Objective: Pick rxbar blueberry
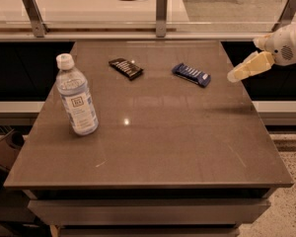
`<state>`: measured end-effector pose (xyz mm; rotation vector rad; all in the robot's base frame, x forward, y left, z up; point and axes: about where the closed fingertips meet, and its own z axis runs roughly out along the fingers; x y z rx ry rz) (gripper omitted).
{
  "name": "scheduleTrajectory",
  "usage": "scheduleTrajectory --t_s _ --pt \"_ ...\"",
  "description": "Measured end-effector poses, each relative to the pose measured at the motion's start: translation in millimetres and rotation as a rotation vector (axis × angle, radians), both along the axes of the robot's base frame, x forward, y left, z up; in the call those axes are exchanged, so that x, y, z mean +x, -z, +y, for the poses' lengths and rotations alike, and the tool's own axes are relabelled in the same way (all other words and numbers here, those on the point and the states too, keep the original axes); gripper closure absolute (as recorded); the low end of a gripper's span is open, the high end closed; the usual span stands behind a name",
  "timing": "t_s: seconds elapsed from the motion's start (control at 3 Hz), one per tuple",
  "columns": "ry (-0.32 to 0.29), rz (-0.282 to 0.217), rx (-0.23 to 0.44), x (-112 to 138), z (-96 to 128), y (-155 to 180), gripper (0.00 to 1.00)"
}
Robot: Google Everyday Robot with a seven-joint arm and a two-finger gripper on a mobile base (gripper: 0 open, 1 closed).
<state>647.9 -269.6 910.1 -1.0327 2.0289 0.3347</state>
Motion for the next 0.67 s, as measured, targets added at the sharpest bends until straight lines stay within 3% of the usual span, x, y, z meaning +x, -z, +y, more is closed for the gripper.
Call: scheduleTrajectory --t_s 0.33,0.67 --pt "0.0 0.0 0.0 0 0 0 0.0" --pt "-0.024 0.005 0.028 21 18 16 0.0"
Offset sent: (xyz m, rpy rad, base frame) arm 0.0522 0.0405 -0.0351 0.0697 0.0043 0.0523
